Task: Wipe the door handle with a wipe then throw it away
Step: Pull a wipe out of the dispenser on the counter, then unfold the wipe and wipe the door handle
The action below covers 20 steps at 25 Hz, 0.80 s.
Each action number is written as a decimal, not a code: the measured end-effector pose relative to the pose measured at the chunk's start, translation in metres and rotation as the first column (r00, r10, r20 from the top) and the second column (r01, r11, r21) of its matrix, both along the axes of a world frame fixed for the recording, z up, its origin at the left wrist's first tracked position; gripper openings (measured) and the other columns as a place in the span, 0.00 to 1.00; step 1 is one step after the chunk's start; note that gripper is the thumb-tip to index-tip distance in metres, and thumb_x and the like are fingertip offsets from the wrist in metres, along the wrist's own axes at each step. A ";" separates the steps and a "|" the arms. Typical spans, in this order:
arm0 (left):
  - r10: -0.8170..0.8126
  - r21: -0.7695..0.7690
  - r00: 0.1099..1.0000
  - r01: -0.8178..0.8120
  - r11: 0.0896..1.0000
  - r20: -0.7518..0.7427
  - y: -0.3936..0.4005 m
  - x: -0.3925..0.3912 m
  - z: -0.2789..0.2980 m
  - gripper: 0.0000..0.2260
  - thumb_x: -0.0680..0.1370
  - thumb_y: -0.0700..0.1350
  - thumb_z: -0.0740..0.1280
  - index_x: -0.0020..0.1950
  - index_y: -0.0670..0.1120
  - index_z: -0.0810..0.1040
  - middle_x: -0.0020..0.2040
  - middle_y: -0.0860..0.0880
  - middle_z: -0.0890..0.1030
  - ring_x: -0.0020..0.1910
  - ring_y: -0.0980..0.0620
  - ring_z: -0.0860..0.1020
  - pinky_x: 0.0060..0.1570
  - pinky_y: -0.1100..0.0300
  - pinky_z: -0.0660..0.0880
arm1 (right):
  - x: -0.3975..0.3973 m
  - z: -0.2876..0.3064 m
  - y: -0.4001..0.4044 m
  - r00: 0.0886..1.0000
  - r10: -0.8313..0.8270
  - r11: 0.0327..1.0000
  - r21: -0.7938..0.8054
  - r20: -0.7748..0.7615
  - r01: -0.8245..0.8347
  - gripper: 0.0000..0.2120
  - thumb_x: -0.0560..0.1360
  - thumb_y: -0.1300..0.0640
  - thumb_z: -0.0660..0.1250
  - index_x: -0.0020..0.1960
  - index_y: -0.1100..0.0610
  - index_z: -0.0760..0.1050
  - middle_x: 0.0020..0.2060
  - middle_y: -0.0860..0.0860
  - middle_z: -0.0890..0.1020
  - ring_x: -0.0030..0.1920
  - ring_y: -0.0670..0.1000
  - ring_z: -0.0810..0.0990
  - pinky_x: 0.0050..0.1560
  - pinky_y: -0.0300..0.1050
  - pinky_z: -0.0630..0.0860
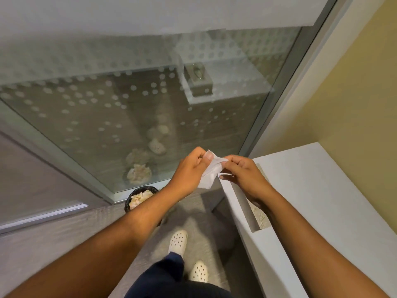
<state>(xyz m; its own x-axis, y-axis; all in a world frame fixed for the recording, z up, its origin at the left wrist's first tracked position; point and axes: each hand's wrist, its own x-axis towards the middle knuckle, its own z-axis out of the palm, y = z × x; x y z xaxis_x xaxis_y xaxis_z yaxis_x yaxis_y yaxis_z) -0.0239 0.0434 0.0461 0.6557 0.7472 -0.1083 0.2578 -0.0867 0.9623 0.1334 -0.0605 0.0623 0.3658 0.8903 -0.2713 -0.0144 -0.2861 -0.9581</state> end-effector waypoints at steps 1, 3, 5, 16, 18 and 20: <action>-0.021 -0.069 1.000 0.022 0.997 0.002 0.000 -0.008 0.003 0.15 0.87 0.51 0.69 0.55 0.38 0.78 0.42 0.44 0.82 0.39 0.49 0.78 0.40 0.55 0.71 | -0.006 0.001 0.004 0.999 -0.001 1.000 0.010 -0.051 0.001 0.11 0.84 0.59 0.64 0.54 0.61 0.85 0.48 0.61 0.86 0.49 0.52 0.86 0.51 0.42 0.84; -0.064 -0.093 0.996 0.058 0.994 -0.064 0.004 -0.029 0.006 0.13 0.83 0.48 0.76 0.56 0.38 0.83 0.44 0.43 0.86 0.40 0.50 0.80 0.41 0.56 0.73 | -0.021 0.002 0.013 0.999 0.042 0.998 0.044 -0.027 -0.041 0.11 0.84 0.60 0.63 0.56 0.65 0.82 0.47 0.66 0.84 0.45 0.52 0.83 0.47 0.43 0.83; -0.037 -0.076 0.988 0.026 0.997 -0.151 0.011 -0.052 0.010 0.11 0.81 0.44 0.78 0.52 0.35 0.85 0.40 0.45 0.83 0.37 0.52 0.76 0.39 0.57 0.70 | -0.032 0.004 0.020 0.993 0.103 0.990 0.093 0.063 -0.108 0.11 0.85 0.60 0.63 0.56 0.64 0.82 0.42 0.61 0.84 0.41 0.47 0.82 0.42 0.39 0.80; 0.390 -0.094 0.920 -0.387 0.917 0.018 0.027 -0.198 0.028 0.10 0.86 0.45 0.73 0.60 0.40 0.87 0.56 0.35 0.89 0.48 0.44 0.85 0.51 0.48 0.79 | -0.115 0.032 0.080 0.832 0.553 0.832 0.015 0.033 -0.554 0.14 0.79 0.54 0.73 0.47 0.67 0.85 0.40 0.56 0.84 0.42 0.52 0.79 0.50 0.49 0.75; 0.418 0.014 0.906 -0.418 0.908 -0.071 0.030 -0.229 0.025 0.13 0.85 0.50 0.74 0.56 0.40 0.87 0.49 0.37 0.89 0.43 0.47 0.82 0.46 0.51 0.75 | -0.141 0.032 0.093 0.846 0.517 0.856 0.074 -0.131 -0.511 0.15 0.82 0.56 0.68 0.51 0.70 0.81 0.49 0.64 0.85 0.51 0.55 0.81 0.64 0.54 0.78; 0.471 0.048 0.880 -0.468 0.882 -0.068 0.033 -0.261 0.025 0.15 0.84 0.52 0.74 0.49 0.40 0.85 0.40 0.44 0.85 0.38 0.50 0.78 0.44 0.53 0.71 | -0.175 0.030 0.107 0.828 0.461 0.885 0.104 -0.320 -0.453 0.17 0.83 0.54 0.66 0.60 0.69 0.78 0.52 0.64 0.84 0.53 0.57 0.83 0.66 0.54 0.80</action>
